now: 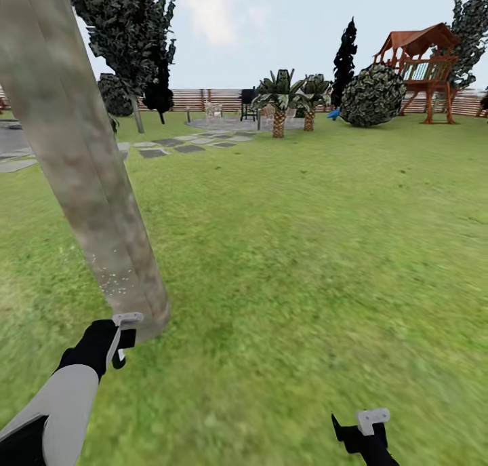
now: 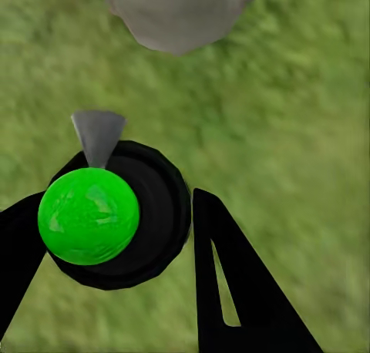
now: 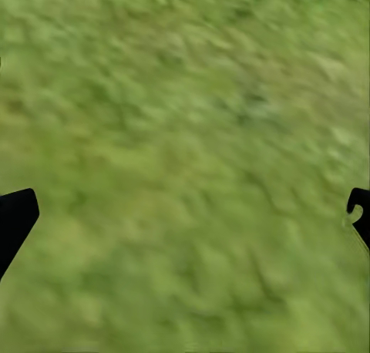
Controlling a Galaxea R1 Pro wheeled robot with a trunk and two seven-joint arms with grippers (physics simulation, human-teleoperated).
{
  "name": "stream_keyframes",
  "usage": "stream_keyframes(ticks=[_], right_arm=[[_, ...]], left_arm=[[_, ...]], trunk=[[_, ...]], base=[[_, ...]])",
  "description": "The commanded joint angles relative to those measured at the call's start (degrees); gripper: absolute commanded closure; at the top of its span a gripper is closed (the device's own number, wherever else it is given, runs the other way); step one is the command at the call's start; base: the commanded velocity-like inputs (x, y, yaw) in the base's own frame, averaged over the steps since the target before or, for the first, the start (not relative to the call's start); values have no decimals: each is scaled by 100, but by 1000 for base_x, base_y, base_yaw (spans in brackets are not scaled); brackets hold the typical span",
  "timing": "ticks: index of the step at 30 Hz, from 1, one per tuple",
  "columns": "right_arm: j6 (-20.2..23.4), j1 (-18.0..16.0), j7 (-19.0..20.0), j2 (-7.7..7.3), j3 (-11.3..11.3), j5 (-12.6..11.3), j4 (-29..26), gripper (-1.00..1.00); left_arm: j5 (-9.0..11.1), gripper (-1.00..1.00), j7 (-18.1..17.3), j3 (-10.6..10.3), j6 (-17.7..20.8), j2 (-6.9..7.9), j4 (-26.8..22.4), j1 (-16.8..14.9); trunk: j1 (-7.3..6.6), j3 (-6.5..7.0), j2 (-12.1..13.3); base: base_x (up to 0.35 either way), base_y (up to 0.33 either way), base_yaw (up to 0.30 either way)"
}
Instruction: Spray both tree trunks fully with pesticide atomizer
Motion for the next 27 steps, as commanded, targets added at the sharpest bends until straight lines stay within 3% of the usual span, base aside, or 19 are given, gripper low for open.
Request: stream_keyframes(ticks=[1, 27], right_arm=[[0, 0, 0, 0, 0, 0, 0, -100], [0, 0, 0, 9, 5, 0, 3, -100]], left_arm=[[-7, 100, 0, -4, 0, -2, 0, 0], [-12, 100, 12, -68, -8, -64, -2, 97]], trunk=[[0, 0, 0], [0, 0, 0]], base=[[197, -216, 275], [184, -227, 278]])
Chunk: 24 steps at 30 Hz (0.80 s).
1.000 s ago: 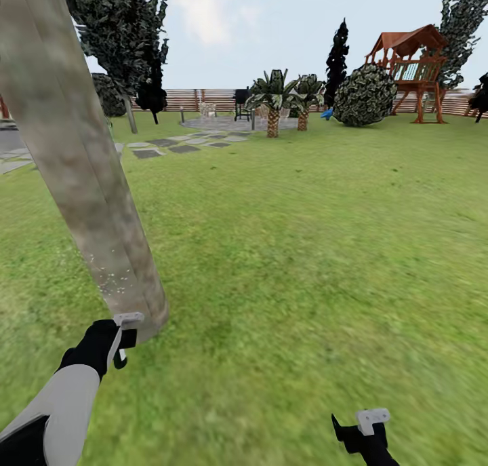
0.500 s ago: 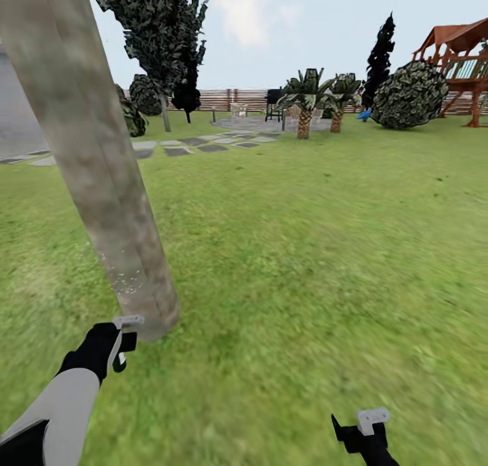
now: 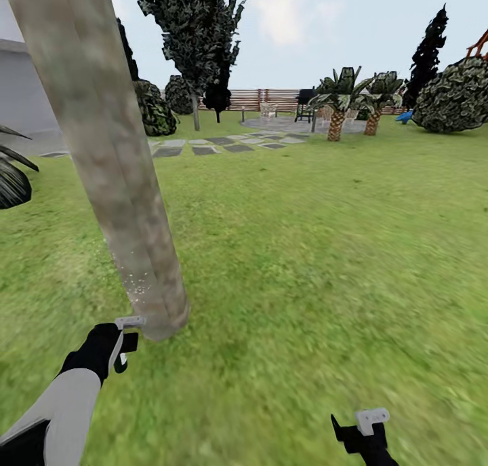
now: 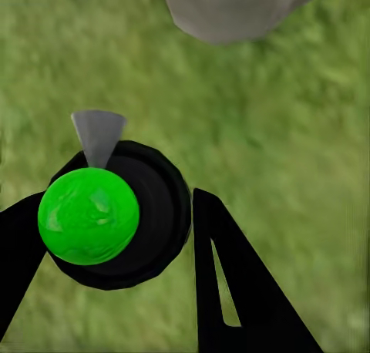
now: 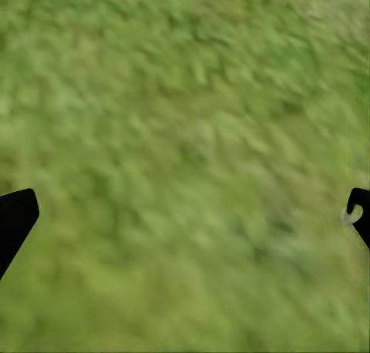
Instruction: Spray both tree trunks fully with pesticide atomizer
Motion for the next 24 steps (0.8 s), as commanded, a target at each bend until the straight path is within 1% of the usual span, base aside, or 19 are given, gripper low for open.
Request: stream_keyframes(ticks=[1, 2, 3, 4, 8, 10, 18, 24], right_arm=[[0, -1, 0, 0, 1, 0, 0, -100], [0, -1, 0, 0, 2, 0, -1, -100], [0, 0, 1, 0, 1, 0, -2, -100], [0, 0, 0, 0, 1, 0, -1, -100], [0, 0, 1, 0, 1, 0, -3, -100], [0, 0, 2, 0, -4, 0, -3, -100], [0, 0, 4, 0, -2, 0, -3, -100], [0, 0, 1, 0, 2, 0, -3, -100]], left_arm=[[-7, 100, 28, 0, 0, -1, -2, 0], [-2, 100, 122, 0, -1, -1, 0, 0], [26, 100, 407, 3, -1, -29, 7, 0], [35, 100, 472, 5, 2, -57, 7, 0], [56, 100, 465, 8, 15, -126, 2, 0], [58, 100, 463, 8, 16, -165, 2, 0], [58, 100, 464, 8, 25, -177, 1, 0], [58, 100, 471, 17, 25, -177, 0, 0]], trunk=[[0, 0, 0], [0, 0, 0], [0, 0, 0], [0, 0, 0], [0, 0, 0], [0, 0, 0], [0, 0, 0], [0, 0, 0]], base=[[181, -230, 278], [181, -231, 278], [180, -231, 278], [180, -231, 278], [141, -245, 247], [21, -277, 54], [2, -281, 10], [85, -279, 250]])
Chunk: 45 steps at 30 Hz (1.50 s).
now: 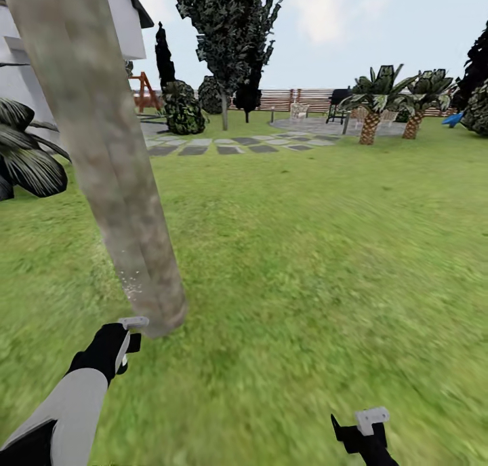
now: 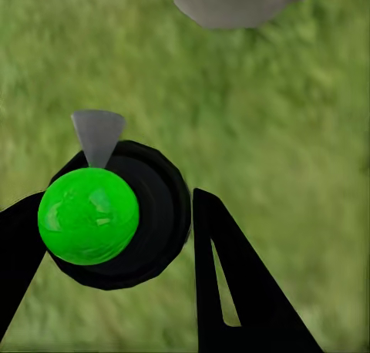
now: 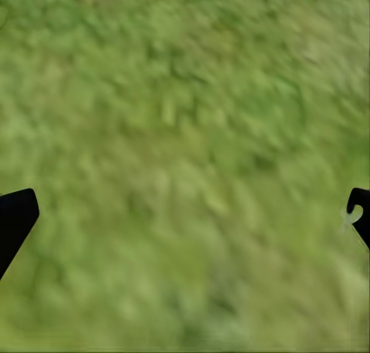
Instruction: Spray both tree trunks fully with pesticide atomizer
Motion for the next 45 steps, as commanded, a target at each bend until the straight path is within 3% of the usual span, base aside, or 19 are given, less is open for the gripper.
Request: stream_keyframes(ticks=[1, 11, 16, 20, 21, 23, 24, 25, 28, 32, 35, 38, 41, 45], right_arm=[[0, 0, 0, 0, 0, 0, 0, -100], [0, 0, -1, -17, -7, 0, 1, -100], [0, 0, -2, -16, -7, 0, 0, -100], [0, 0, -1, -18, -8, 0, 0, -100], [0, 0, -1, -18, -8, 0, 0, -100], [0, 0, -1, -18, -7, 0, 2, -100], [0, 0, -1, -18, -7, 0, 5, -100], [0, 0, -1, -18, -7, 0, 7, -100], [0, 0, -1, -18, -7, 0, 6, -100], [0, 0, -3, -18, -7, 0, 3, -100], [0, 0, -1, -18, -7, 0, 4, -100], [0, 0, -1, -18, -7, 0, 3, -100], [0, 0, -1, -18, -7, 0, 8, -100], [0, 0, -1, -18, -7, 0, 9, -100]], left_arm=[[-4, 100, -1, 0, 0, 0, 0, 0], [-7, 100, -28, -10, 67, 17, -94, -81], [-54, 100, -660, -92, 462, 78, -127, -616], [-83, 100, -698, -462, 721, 107, -198, -1091], [-86, 100, -694, -485, 785, 131, -202, -1159], [-70, 100, -705, -508, 879, 328, -208, -1260], [-55, 100, -717, -517, 915, 560, -203, -1294], [-51, 100, -720, -519, 925, 649, -202, -1303], [-48, 100, -722, -526, 930, 679, -202, -1308], [-37, 100, -730, -520, 933, 592, -202, -1437], [-38, 100, -739, -579, 1204, 533, -206, -1592], [-42, 100, -869, -754, 1322, 622, -207, -1642], [-56, 100, -1170, -786, 1328, 762, -233, -1649], [-51, 100, -1228, -795, 1327, 783, -230, -1592]], trunk=[[0, 0, 0], [0, 0, 0], [0, 0, 0], [0, 0, 0], [0, 0, 0], [0, 0, 0], [0, 0, 0], [0, 0, 0], [0, 0, 0], [0, 0, 0], [0, 0, 0], [0, 0, 0], [0, 0, 0], [0, 0, 0]], base=[[157, -267, 277], [73, -90, 173], [0, 0, 1], [0, 0, 0], [0, 0, 0], [0, 0, 0], [0, 0, 0], [0, 0, 0], [0, 0, 0], [0, 0, 0], [0, 0, 0], [0, 0, 0], [0, 0, 0], [0, 0, 0]])
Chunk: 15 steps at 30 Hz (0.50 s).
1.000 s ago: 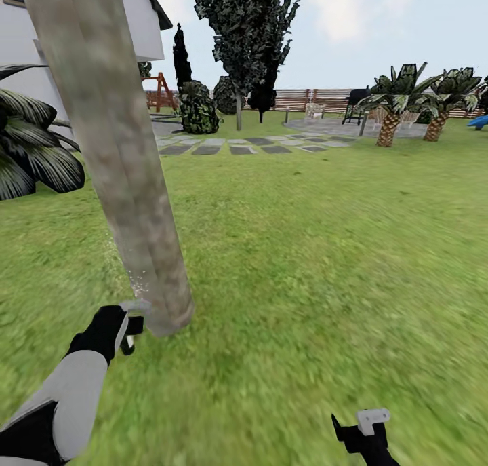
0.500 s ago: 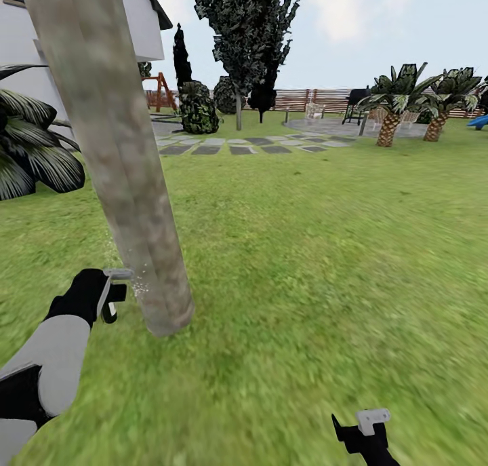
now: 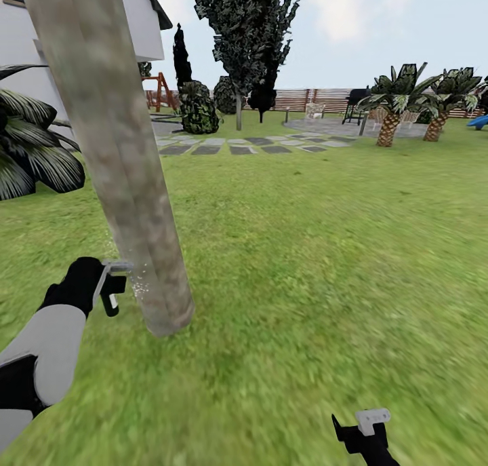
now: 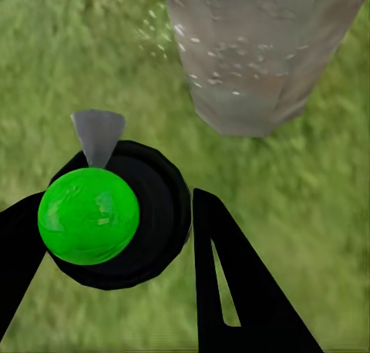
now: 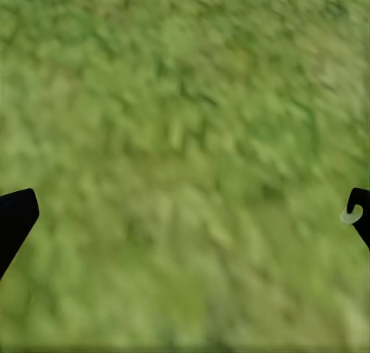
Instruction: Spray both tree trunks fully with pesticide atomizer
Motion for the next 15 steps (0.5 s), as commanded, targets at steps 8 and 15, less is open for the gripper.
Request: stream_keyframes(ticks=[8, 15], right_arm=[[0, 0, 0, 0, 0, 0, -7, -100], [0, 0, 0, 2, 0, 0, -7, -100]], left_arm=[[-1, 100, -14, 3, 0, -123, -3, -51], [9, 100, -6, -430, 94, -77, -7, -46]], trunk=[[0, 0, 0], [0, 0, 0]], base=[[0, 0, 3], [28, -92, 148]])
